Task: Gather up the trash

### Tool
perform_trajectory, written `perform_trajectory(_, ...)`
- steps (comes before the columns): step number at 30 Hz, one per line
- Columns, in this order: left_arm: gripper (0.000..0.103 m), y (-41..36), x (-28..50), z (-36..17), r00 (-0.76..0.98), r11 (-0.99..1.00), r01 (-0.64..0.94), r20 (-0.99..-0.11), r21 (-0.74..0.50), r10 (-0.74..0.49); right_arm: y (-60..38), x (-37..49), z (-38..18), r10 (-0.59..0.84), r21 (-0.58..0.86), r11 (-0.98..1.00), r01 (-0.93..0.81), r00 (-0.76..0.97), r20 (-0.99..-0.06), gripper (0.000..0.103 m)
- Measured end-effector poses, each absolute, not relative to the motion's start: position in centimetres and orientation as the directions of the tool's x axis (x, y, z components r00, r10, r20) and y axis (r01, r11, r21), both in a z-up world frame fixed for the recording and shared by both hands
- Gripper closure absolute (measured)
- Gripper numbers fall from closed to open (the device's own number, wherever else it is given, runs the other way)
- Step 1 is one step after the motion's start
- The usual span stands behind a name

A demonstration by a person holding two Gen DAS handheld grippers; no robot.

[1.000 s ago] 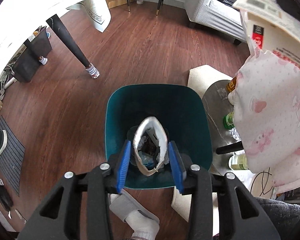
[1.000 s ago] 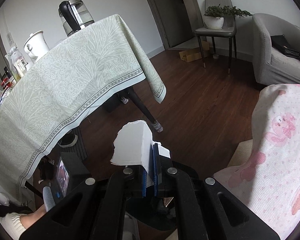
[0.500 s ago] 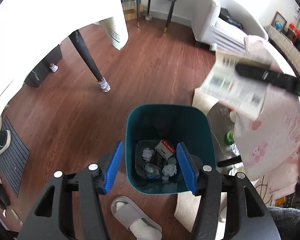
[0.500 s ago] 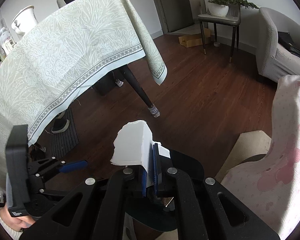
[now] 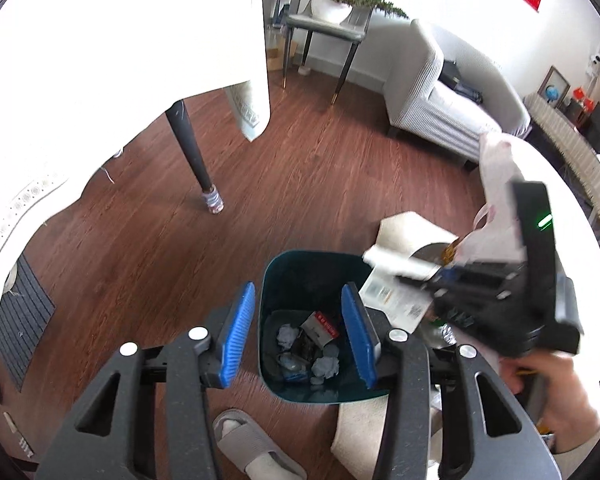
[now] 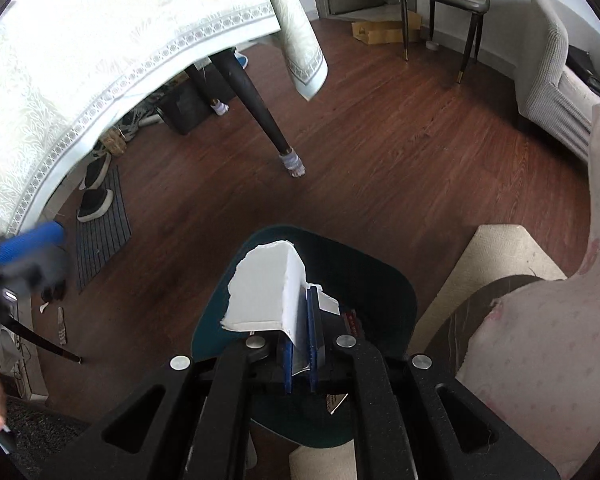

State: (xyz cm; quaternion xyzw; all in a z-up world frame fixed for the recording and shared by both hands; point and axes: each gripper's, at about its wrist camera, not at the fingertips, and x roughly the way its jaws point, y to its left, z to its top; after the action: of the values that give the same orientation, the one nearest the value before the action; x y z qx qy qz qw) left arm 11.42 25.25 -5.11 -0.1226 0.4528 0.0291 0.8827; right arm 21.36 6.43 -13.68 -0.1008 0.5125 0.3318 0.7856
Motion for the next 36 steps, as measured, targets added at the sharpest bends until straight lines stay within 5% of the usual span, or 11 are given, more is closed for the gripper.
perform_trajectory(8, 0.056, 24.5, 11.5, -3.6, 0.618, 0.97, -0.135, -0.782, -0.202, -0.077, 7.3, 21.4, -17.3, 0.318, 0.144, 0.763, -0.63, 0.173, -0.932, 0.092)
perform_trajectory(10, 0.056, 24.6, 11.5, -3.4, 0.621, 0.97, -0.128, -0.779, -0.206, -0.083, 7.3, 21.3, -17.9, 0.302, 0.135, 0.767, -0.627, 0.167, -0.939, 0.06)
perform_trajectory(11, 0.056, 24.6, 11.4, -3.3, 0.622, 0.97, -0.126, -0.778, -0.208, -0.086, 7.4, 21.2, -18.1, 0.299, 0.132, 0.768, -0.627, 0.169, -0.939, 0.055)
perform_trajectory(21, 0.055, 24.4, 11.1, -1.5, 0.676, 0.967, -0.12, -0.732, -0.223, -0.084, 6.6, 20.1, -18.1, 0.292, 0.118, 0.743, -0.659, 0.16, -0.943, 0.055)
perform_trajectory(26, 0.045, 23.8, 10.8, -0.5, 0.687, 0.969, -0.105, -0.721, -0.225, -0.093, 5.1, 19.1, -15.2, 0.328, 0.097, 0.743, -0.663, 0.233, -0.916, 0.055)
perform_trajectory(33, 0.011, 21.9, 9.8, 1.6, 0.768, 0.99, -0.063, -0.64, -0.128, -0.034, 1.0, 18.0, -8.1, 0.418, 0.105, 0.788, -0.606, 0.401, -0.815, 0.053)
perform_trajectory(36, 0.008, 21.0, 8.9, 2.1, 0.781, 0.993, -0.058, -0.625, -0.106, -0.021, -1.9, 16.5, -5.0, 0.43, 0.104, 0.825, -0.556, 0.498, -0.753, 0.031)
